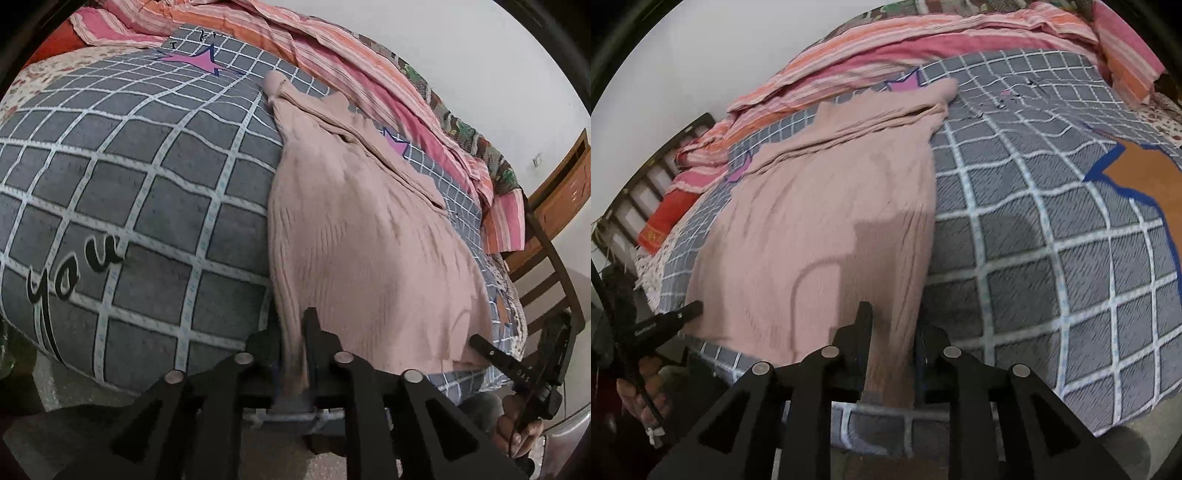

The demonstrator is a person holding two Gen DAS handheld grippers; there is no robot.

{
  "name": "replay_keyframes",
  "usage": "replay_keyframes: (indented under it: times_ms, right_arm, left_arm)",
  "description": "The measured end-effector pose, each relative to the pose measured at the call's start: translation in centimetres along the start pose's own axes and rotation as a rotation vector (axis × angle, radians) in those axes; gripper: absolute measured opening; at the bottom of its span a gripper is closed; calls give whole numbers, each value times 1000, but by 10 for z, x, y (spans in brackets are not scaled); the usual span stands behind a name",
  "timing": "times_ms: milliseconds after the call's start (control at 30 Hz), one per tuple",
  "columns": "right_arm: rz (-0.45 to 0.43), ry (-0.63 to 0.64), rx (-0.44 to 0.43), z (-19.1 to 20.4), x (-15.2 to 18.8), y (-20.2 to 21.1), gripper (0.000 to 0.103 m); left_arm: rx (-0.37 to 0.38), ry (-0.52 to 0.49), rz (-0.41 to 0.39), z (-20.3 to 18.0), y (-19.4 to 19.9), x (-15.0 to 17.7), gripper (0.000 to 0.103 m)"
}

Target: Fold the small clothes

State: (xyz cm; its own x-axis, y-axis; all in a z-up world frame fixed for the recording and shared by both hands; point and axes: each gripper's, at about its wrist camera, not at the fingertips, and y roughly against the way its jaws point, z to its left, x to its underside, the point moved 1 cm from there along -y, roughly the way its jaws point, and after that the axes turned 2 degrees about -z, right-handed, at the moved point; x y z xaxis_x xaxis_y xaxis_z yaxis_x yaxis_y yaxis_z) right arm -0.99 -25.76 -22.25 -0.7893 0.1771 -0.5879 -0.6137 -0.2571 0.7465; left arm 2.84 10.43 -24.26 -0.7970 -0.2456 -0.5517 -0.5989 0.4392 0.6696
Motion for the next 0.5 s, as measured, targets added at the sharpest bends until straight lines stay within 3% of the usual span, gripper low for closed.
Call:
replay_keyframes:
  times_ms: [167,200,267,400,500]
  right_arm:
    - [18,5,-10,3,5,-5,19]
    - [25,5,-11,3,5,-6,8]
    - [33,22,-22,7,3,-4,5]
    - [-66,0,-97,9,-8,27,5]
    - [-141,-38,-146,7,-26,54,5]
  left_arm:
    - [-9,0,1,-4,-2,0,15]
    - [-10,-6,13,-5,-3,-1,6]
    - [8,-3,-9,-7,5,-4,6]
    - [112,33,-86,-11,37,-19,6]
    - [147,41,-142,-20,58,-38,6]
